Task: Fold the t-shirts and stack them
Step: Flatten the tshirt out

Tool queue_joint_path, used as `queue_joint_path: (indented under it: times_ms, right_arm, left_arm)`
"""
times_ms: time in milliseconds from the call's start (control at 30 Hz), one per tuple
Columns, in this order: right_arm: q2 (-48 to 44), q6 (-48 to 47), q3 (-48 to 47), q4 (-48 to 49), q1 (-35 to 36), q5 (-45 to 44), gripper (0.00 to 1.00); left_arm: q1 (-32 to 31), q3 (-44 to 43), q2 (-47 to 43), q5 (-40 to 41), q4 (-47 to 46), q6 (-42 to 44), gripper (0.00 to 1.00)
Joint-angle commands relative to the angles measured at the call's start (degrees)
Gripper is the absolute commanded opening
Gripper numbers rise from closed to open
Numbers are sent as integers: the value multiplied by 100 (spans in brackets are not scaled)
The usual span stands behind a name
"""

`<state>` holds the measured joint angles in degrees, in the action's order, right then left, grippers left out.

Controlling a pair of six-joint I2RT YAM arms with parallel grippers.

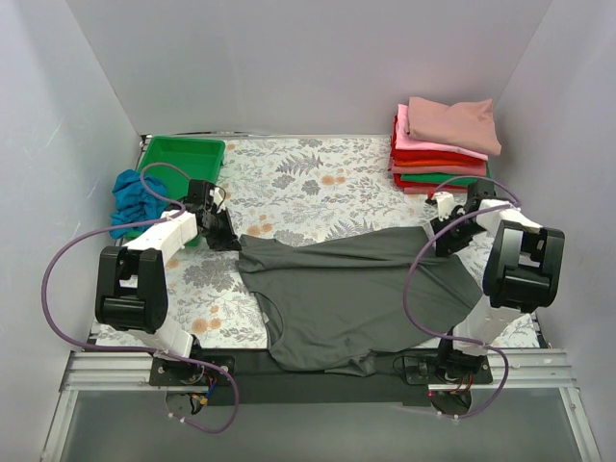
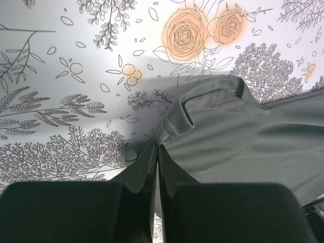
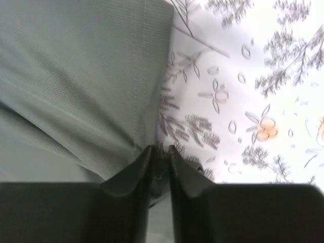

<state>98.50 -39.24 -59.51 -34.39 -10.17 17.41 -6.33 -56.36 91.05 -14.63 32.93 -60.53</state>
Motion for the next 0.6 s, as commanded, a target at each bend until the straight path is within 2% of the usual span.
queue_joint_path:
  times_ms: [0,33,267,367,567]
  right_arm:
    - [90,-84,-629,-472,-81,313,31]
    - [160,-14,-824,-489,-81,464,37]
    - [1407,804,-2494,-674,59,1615,43]
    - [1900,962,-2741,-850,182,1862,45]
    - [1989,963,-2531,-885,226,1731,47]
  left_arm:
    - [35,72,-228,-127,-14,-11,0]
    - [35,72,-236,-136,-6,-11,0]
    - [26,81,-219,-119,-6,-11,0]
    - [35,72,-228,-119,21,-2,0]
    - [35,55,-140,-163,-6,15,0]
